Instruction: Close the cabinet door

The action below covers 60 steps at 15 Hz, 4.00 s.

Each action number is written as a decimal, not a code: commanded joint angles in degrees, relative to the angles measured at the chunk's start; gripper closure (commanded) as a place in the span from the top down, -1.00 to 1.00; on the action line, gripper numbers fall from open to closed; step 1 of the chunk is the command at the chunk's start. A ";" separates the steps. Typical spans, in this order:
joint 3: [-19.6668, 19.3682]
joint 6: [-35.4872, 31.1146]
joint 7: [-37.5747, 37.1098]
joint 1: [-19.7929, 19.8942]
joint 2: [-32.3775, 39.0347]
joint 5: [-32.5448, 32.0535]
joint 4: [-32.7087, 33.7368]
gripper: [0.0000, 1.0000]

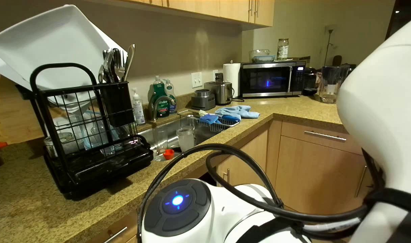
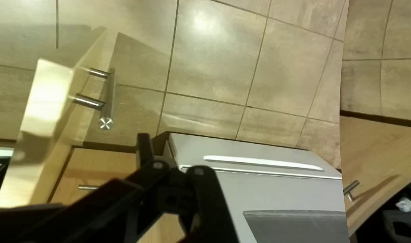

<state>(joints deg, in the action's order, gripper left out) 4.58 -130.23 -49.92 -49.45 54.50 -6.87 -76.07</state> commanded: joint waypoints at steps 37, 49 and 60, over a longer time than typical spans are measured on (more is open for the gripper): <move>5.90 -1.86 8.76 12.76 4.51 3.92 -5.59 1.00; 2.48 6.41 8.22 13.46 1.88 5.30 -8.19 1.00; -3.65 13.65 6.15 13.47 -1.11 2.40 -11.61 1.00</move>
<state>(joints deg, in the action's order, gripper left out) 2.17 -118.38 -41.93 -36.18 55.94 -2.84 -84.12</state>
